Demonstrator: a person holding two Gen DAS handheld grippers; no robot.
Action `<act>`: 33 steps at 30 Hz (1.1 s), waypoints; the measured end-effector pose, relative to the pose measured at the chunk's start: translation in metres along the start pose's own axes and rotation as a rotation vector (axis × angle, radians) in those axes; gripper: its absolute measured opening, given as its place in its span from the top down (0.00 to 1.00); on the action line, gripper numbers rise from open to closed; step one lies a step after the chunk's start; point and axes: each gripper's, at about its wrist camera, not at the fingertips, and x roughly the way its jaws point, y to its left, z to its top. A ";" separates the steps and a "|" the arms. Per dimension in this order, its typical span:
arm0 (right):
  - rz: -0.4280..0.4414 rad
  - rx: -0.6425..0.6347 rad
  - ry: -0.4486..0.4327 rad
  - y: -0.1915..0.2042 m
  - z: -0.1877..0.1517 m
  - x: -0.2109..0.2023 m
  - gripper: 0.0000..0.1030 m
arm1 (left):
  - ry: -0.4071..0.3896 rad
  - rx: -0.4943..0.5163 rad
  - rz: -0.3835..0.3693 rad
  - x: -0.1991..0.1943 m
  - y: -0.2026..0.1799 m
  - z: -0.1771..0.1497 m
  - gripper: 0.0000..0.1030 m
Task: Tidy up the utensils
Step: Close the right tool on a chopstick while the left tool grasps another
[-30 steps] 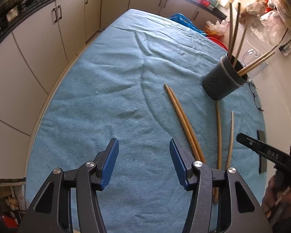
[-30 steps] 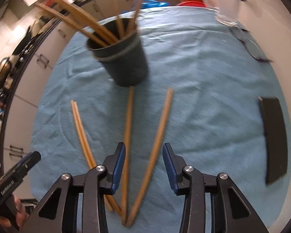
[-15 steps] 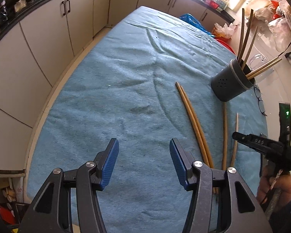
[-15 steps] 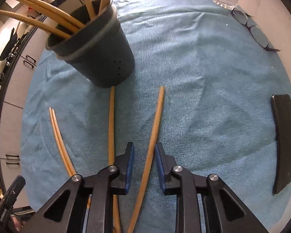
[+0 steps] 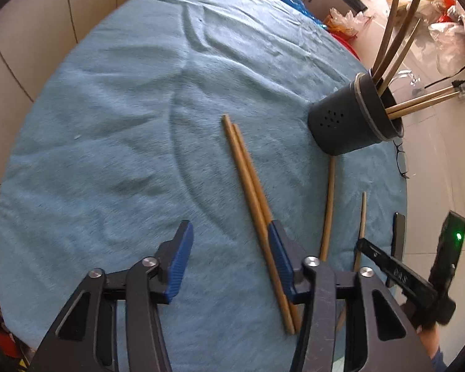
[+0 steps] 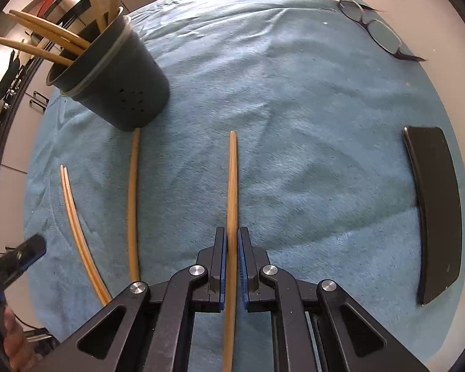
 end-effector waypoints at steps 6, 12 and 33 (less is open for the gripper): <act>0.016 -0.008 0.001 -0.012 0.003 0.002 0.92 | 0.057 -0.028 0.035 0.024 -0.005 0.011 0.79; 0.021 -0.018 0.001 -0.013 0.005 0.003 0.92 | 0.048 -0.014 0.051 0.026 -0.011 0.019 0.79; 0.032 -0.015 0.006 -0.029 0.006 0.003 0.92 | 0.090 -0.095 -0.061 0.025 0.001 0.027 0.95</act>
